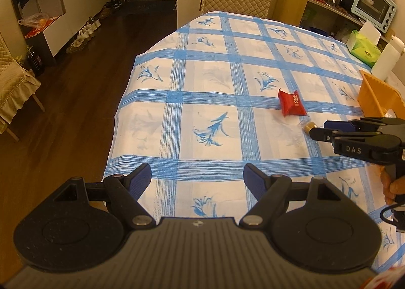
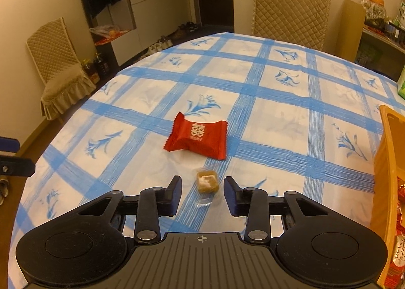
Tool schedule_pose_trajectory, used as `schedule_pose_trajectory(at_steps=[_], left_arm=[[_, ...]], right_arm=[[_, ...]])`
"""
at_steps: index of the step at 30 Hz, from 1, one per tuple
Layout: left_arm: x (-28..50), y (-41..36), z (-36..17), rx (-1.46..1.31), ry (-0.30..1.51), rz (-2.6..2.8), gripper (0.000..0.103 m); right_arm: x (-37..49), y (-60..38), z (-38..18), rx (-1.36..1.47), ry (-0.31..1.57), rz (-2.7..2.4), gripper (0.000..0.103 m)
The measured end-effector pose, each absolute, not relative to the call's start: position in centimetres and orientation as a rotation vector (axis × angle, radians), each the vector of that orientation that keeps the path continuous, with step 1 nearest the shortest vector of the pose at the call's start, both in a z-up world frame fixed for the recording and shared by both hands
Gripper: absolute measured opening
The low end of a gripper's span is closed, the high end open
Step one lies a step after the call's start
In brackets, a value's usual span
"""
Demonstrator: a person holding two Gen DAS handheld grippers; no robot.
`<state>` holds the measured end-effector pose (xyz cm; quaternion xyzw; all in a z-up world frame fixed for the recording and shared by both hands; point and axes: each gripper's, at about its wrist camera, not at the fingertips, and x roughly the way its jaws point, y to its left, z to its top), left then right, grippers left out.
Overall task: Organize snacks
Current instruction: 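Lower the right gripper onto the small brown square candy and grasp it, then grasp the large red pillow candy with the left gripper and lift it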
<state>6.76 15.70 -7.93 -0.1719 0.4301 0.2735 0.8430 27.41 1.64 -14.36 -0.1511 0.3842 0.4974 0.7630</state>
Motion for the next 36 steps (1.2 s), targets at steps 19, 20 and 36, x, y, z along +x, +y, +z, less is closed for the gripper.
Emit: schedule_pose_trajectory(at_steps=[19,20,36], left_arm=[[9.5,16.1,-9.0,-0.324,0.93,0.516,0.078],[9.7,16.0,-9.0,-0.319,0.931,0.51,0.078],[18.1,12.7,-9.8,-0.084,0.883,0.298,0.077]], right_arm=[[28.0,3.1,-15.6,-0.395,0.835,1.083,0.023],[28.0,3.0,-15.6,-0.397,0.834,1.085,0.022],[30.2,0.2,-12.8,-0.279,0.844,1.019,0.022]])
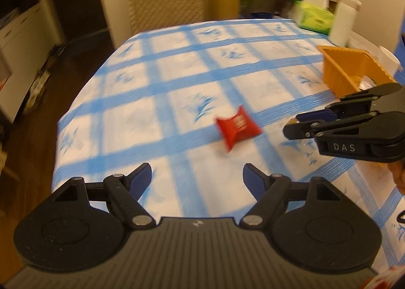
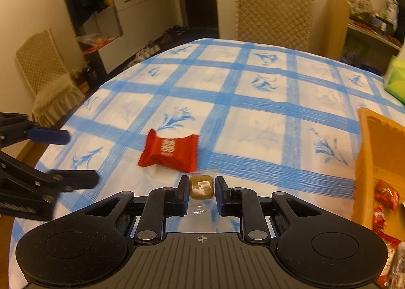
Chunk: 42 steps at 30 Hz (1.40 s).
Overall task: Organize snacks
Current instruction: 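Grasp the large red pillow candy with the left gripper and lift it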
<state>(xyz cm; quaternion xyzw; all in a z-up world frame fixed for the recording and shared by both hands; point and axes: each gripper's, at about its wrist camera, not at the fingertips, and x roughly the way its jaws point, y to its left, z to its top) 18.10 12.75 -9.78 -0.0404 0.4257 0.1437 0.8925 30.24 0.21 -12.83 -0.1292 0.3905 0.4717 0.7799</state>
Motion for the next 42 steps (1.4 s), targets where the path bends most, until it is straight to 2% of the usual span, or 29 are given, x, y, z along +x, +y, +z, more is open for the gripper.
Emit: schedule_pose_trajectory(at_steps=[13,19,22,24,26,29,32,42], left_arm=[[25.3,9.8,-12.2,0.178,0.881,0.134,0.067],[26.4,9.8,-13.4,0.223,0.917,0.108,0.054],[26.4,9.9,-13.8,0.222,0.939,0.101,0.05],[26.4,10.0,-14.0,0.213,0.949,0.106,0.04],[26.4,10.3,-14.0,0.173,0.965,0.112,0.035],[26.3,10.8,-14.0,0.111,0.97,0.129,0.034],[26.4,11.5,-13.9,0.044,0.976,0.148,0.027],[25.3,12.1,-13.5,-0.057,0.968,0.186,0.023]], right_arm=[[32.6,-3.1,-11.2,-0.191,0.85,0.93,0.022],[33.2,-4.0,-11.1,-0.172,0.857,0.912,0.022],[33.3,-4.0,-11.1,-0.169,0.86,0.911,0.022],[33.4,-4.0,-11.1,-0.168,0.861,0.913,0.022],[33.4,-4.1,-11.1,-0.167,0.861,0.914,0.022],[33.4,-3.9,-11.2,-0.168,0.865,0.92,0.022],[33.3,-3.9,-11.2,-0.17,0.867,0.925,0.022],[32.9,-3.7,-11.7,-0.176,0.883,0.938,0.022]])
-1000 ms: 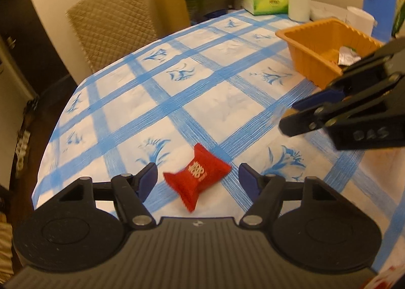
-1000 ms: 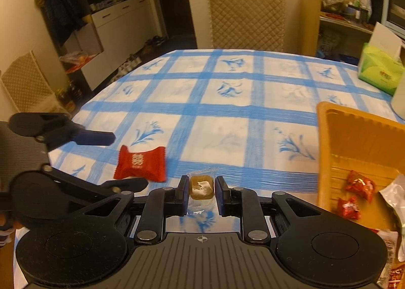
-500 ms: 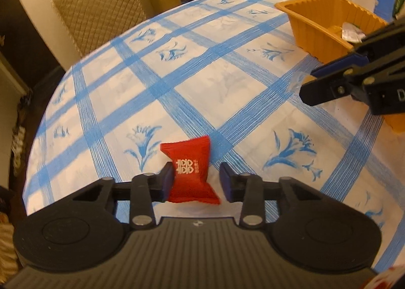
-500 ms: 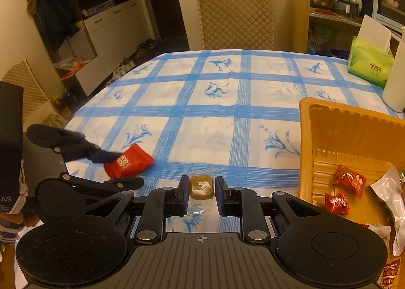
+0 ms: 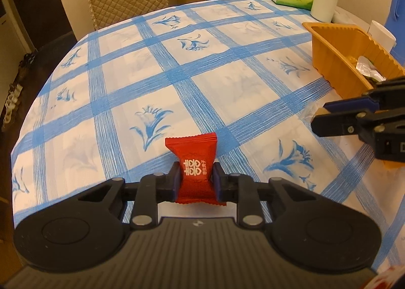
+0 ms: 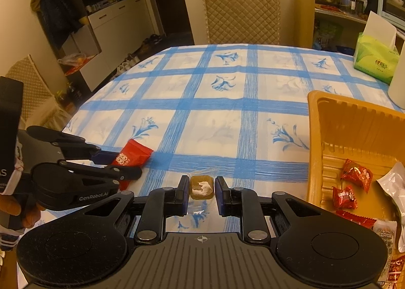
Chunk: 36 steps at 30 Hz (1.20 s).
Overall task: Organize snacks
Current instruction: 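Grasp the large red pillow candy with the left gripper and lift it, then carry the red pillow candy and brown square candy over the orange tray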
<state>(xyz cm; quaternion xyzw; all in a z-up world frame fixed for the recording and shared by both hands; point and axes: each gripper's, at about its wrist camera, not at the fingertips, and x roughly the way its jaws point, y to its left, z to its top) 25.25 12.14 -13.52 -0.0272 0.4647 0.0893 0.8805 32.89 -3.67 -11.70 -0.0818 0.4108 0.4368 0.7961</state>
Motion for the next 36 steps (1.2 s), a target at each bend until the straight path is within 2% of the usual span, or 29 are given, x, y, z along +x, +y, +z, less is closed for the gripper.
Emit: schedule_pose_trajectory(at_steps=[18,36], left_arm=[[20.2,11.9,-9.0,-0.16,0.883,0.26,0.023],[17.2,6.9,-3.0,-0.175,0.772,0.223,0.023]], right_arm=[[30.9,-4.2,-10.0,-0.142,0.879,0.978,0.022],[29.1,-10.5,-6.3,-0.088,0.857,0.956,0.022]])
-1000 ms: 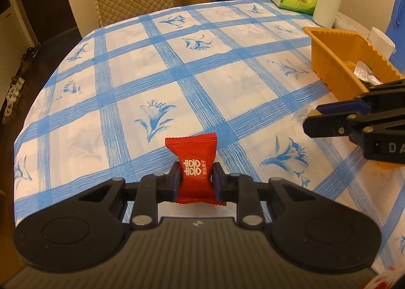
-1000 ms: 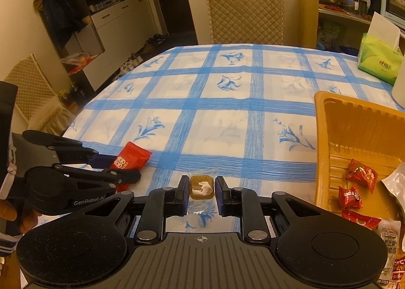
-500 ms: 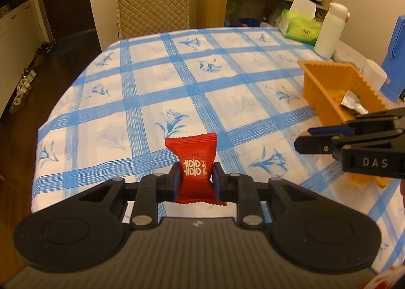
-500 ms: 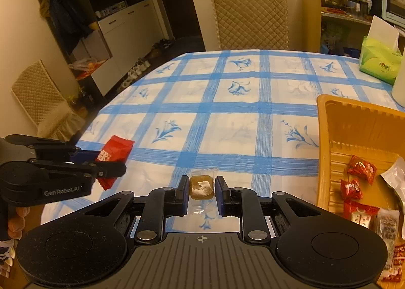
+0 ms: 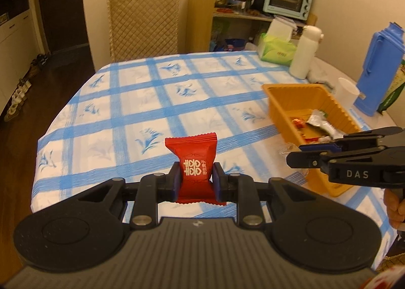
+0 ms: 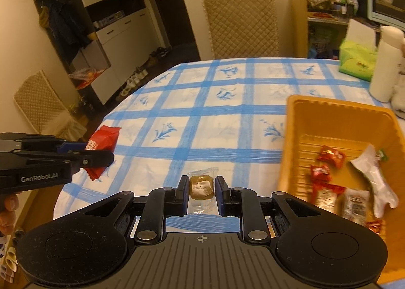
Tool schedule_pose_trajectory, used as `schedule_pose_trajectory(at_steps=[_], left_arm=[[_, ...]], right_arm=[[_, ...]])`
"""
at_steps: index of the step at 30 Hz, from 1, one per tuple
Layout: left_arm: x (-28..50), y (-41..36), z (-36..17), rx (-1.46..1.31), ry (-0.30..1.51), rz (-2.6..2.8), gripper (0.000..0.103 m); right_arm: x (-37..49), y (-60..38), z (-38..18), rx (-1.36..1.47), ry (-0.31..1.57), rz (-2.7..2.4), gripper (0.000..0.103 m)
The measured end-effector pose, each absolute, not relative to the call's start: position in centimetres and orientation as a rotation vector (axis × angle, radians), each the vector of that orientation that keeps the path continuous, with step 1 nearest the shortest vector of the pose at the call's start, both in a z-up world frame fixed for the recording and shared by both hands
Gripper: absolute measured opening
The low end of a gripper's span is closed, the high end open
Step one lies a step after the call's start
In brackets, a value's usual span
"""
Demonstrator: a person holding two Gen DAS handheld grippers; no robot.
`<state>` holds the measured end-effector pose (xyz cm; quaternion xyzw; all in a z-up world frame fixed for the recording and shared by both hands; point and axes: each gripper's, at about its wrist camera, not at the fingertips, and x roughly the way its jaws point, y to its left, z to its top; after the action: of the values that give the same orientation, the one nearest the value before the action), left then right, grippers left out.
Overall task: Organize snacks
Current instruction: 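Carry the red pillow candy and brown square candy over the orange tray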
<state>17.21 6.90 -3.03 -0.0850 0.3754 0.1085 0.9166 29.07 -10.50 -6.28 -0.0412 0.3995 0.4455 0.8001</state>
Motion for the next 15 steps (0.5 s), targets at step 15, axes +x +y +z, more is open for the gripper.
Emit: schedule_pose_trajectory(at_steps=[15], left_arm=[[20.6,-0.9,-1.3,-0.11,0.732,0.08,0.023]], right_arm=[[30.5,-18.8,-4.7,-0.032,0.824,0.836,0.022]])
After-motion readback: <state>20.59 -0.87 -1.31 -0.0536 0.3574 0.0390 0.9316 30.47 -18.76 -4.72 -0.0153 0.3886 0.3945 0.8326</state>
